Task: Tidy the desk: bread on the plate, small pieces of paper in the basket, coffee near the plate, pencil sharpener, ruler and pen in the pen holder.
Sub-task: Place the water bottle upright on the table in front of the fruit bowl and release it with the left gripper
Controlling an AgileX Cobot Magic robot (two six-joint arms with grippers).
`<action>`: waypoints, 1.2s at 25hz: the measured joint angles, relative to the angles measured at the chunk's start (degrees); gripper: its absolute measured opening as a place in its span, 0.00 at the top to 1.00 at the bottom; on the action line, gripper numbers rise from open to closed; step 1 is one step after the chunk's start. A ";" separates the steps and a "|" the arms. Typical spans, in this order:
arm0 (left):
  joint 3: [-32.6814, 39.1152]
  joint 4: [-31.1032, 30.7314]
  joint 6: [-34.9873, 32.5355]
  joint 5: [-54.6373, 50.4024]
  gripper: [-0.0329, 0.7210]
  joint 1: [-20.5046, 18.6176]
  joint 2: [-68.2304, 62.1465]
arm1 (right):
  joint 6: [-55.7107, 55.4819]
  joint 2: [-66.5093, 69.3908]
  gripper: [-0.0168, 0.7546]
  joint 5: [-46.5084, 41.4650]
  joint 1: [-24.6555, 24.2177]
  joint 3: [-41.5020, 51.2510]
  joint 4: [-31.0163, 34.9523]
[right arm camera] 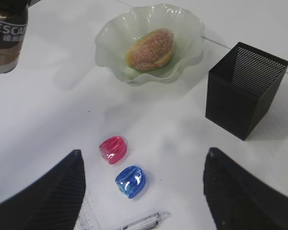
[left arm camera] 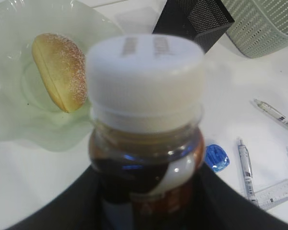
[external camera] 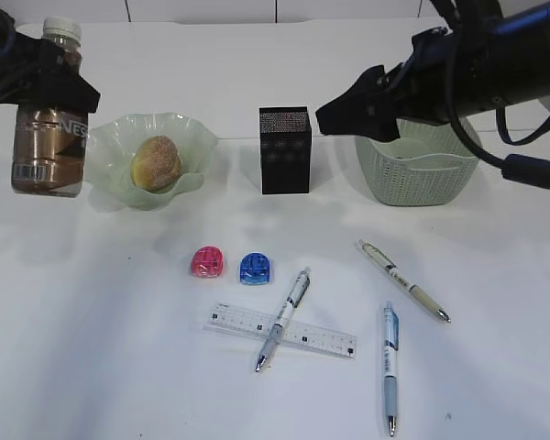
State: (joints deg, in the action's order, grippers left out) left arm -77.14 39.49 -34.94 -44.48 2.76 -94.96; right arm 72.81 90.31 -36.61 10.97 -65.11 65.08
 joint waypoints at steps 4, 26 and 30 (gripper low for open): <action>0.00 -0.15 0.23 0.84 0.55 0.00 0.00 | 0.00 0.00 0.21 2.46 0.00 0.00 0.00; 12.23 2.45 2.11 17.46 0.55 -0.33 1.12 | -0.55 0.00 0.22 16.92 0.00 0.00 0.54; 15.78 2.56 0.96 20.76 0.55 -0.33 4.12 | -0.55 0.65 0.22 18.02 0.00 0.00 0.67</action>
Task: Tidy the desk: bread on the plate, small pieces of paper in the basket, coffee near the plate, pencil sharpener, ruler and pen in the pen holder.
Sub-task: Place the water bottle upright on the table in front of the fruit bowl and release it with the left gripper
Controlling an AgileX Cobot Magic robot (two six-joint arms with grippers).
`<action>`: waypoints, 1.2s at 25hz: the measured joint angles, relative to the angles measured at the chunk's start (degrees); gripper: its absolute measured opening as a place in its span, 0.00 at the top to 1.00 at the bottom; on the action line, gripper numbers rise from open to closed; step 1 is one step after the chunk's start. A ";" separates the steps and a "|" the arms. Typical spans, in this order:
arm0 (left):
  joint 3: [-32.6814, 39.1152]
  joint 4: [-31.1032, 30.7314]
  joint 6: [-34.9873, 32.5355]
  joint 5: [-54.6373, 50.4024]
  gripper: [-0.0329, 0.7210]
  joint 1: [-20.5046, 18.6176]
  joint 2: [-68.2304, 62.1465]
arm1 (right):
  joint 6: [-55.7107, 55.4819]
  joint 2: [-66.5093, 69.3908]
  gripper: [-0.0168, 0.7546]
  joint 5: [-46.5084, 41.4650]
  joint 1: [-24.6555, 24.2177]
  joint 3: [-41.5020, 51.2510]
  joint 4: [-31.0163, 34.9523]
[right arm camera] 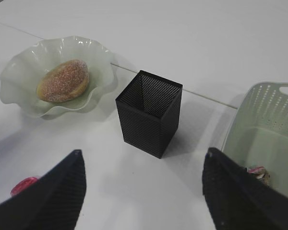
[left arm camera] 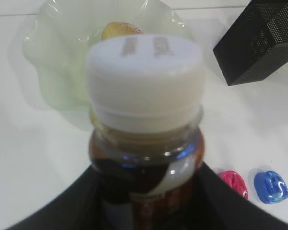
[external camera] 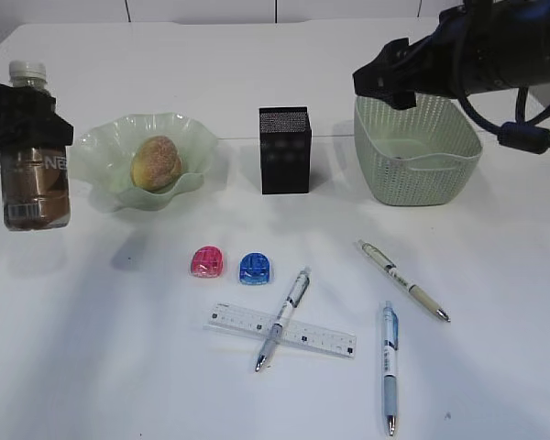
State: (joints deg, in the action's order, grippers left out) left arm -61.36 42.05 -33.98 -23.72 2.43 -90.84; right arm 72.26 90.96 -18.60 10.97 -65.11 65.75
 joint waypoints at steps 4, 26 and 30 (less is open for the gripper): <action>2.93 0.10 -1.29 3.19 0.55 0.00 3.24 | 0.00 1.63 0.22 0.00 0.00 0.10 0.12; 14.41 1.46 -5.00 25.56 0.55 10.08 7.50 | -0.68 3.93 0.22 -0.19 -4.32 0.10 0.25; 16.62 1.62 -5.00 31.06 0.55 11.99 7.50 | -0.68 3.93 0.22 -1.16 -4.32 0.10 -0.59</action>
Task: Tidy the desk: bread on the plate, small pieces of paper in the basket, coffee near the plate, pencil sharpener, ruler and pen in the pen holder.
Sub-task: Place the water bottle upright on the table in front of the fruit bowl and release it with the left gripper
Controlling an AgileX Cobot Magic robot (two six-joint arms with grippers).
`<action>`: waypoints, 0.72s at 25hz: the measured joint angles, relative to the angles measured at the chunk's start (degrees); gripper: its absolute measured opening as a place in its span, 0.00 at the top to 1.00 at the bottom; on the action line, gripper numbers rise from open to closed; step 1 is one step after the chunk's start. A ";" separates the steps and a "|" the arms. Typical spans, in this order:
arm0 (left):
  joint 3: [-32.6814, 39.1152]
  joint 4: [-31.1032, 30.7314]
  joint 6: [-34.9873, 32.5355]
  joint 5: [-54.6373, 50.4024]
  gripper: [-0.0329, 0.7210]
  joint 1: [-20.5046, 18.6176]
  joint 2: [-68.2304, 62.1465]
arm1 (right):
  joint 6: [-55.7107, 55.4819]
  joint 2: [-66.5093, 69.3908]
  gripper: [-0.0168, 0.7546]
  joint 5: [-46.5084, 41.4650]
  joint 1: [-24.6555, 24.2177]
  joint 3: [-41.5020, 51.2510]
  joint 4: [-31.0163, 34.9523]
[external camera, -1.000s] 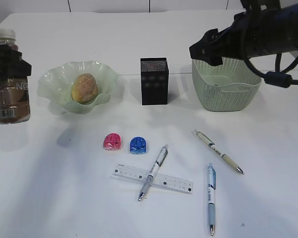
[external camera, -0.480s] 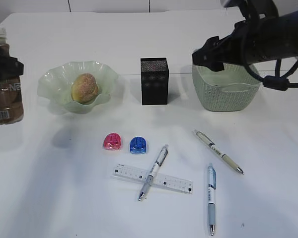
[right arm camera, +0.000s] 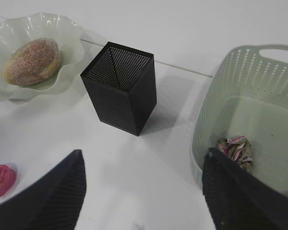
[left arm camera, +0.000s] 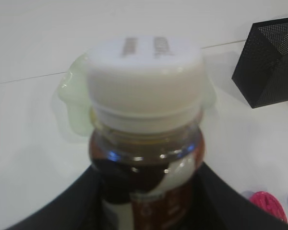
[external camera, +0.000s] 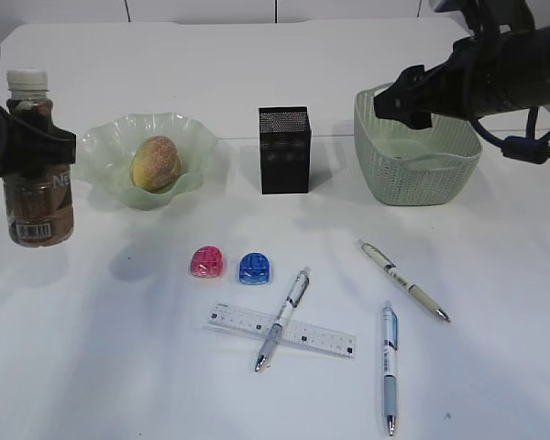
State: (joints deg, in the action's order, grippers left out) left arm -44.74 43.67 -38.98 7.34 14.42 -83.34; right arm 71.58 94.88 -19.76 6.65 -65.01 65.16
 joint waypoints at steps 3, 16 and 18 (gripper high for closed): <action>0.70 0.83 0.00 1.28 0.55 0.28 0.00 | 0.00 0.00 0.22 -0.75 0.00 0.00 -0.42; 0.74 -4.12 0.21 -9.98 0.55 0.28 0.03 | -0.21 0.00 0.22 -3.35 0.00 0.00 -0.84; 0.74 -4.24 0.21 -10.24 0.55 0.28 0.03 | -0.21 0.00 0.22 -3.35 0.00 0.00 -0.84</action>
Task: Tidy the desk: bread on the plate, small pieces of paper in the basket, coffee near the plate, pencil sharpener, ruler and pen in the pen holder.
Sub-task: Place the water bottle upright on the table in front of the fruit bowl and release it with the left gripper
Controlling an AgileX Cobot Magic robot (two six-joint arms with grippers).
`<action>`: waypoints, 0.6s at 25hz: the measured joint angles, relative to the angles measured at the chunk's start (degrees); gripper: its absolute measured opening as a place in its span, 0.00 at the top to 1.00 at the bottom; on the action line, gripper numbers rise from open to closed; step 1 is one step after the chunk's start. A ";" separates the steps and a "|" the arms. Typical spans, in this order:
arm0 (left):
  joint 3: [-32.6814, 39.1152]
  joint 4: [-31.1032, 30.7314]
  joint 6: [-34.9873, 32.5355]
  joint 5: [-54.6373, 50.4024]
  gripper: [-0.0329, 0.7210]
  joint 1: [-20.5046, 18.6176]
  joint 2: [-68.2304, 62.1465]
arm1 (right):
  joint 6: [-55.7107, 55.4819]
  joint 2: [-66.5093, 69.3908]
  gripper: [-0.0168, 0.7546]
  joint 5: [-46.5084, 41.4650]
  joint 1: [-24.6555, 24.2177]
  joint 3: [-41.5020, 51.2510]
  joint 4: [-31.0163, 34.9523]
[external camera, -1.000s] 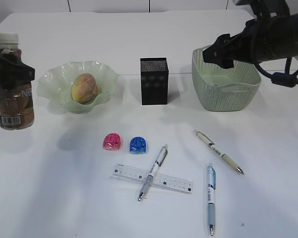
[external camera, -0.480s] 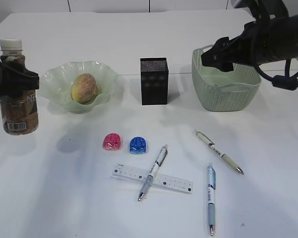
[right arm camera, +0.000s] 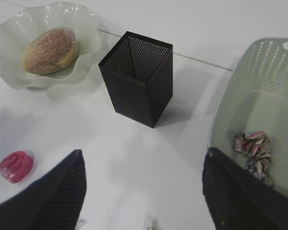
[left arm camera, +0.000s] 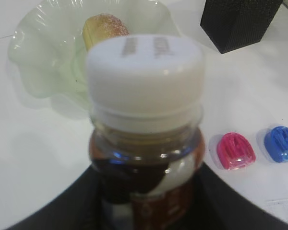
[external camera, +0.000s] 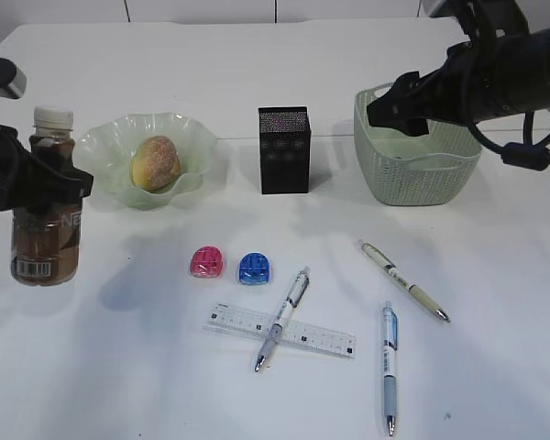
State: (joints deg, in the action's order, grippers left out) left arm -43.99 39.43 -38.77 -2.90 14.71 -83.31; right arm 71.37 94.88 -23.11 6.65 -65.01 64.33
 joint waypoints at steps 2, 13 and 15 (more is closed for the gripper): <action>0.00 1.10 0.00 -0.58 0.55 0.00 0.09 | 0.00 0.00 0.22 -0.12 0.00 0.00 -0.05; 0.00 -9.38 -0.11 -2.66 0.55 0.00 0.09 | -0.02 0.00 0.22 -0.24 0.00 0.00 -0.28; 0.00 -11.69 -0.11 -2.66 0.55 0.00 0.09 | -0.02 0.13 0.22 -0.24 0.00 0.00 -0.28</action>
State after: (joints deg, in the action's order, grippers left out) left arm -43.99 27.75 -38.88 -5.56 14.71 -83.21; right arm 71.35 95.01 -23.35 6.65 -65.01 64.05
